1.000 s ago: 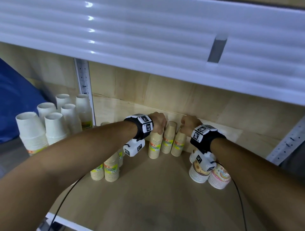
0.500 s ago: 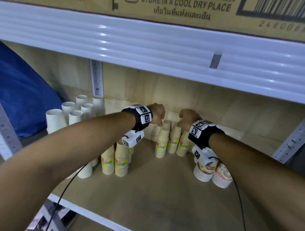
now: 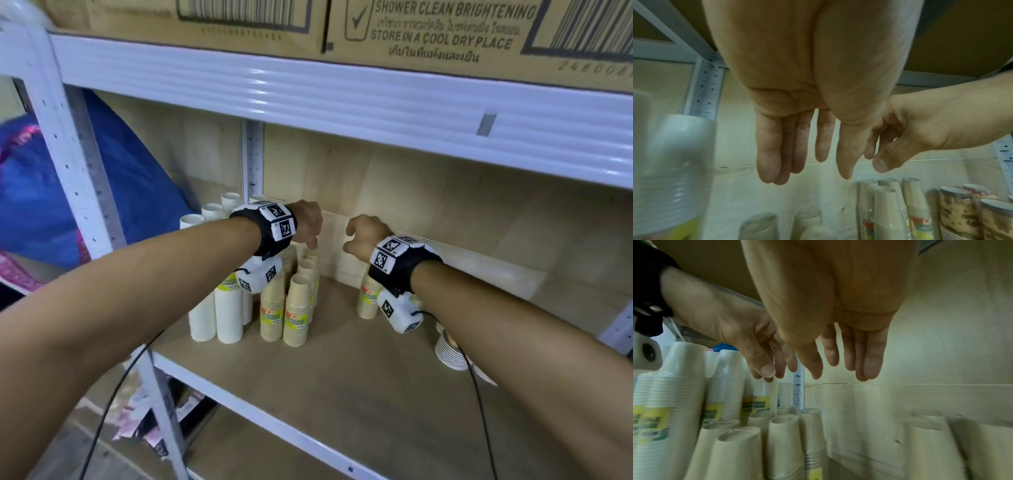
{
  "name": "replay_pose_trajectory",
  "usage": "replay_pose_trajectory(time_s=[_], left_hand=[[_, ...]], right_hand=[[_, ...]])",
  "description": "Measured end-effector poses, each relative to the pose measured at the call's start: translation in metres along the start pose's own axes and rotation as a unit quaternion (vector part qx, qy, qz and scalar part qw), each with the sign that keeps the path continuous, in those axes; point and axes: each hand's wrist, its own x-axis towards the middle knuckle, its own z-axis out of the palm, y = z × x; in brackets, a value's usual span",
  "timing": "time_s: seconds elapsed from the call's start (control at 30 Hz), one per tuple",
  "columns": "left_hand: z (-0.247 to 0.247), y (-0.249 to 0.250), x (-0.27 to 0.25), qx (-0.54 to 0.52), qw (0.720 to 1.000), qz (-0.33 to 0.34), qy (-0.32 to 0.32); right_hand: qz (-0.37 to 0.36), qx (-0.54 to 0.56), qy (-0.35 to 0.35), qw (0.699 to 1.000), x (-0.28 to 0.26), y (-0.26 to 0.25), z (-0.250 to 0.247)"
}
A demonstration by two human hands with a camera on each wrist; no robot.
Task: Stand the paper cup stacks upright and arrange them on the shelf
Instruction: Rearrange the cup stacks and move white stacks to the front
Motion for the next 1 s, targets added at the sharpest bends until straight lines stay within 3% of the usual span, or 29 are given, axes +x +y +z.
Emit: replay_pose_trajectory(time_s=[0.37,0.7,1.0], left_hand=[[0.024,-0.024,-0.042,0.072,0.995,-0.042,-0.048],[0.049,-0.029,-0.047,0.061,0.996,-0.012,-0.065],[0.057,-0.037,-0.049,0.019,0.998,0.004,-0.062]], right_hand=[[-0.067,0.035,-0.08,0.994,-0.02,-0.067,0.029],[-0.076,0.054,-0.139,0.986,-0.03,-0.071,0.051],[-0.078,0.029,-0.142,0.986,-0.032,-0.072,0.063]])
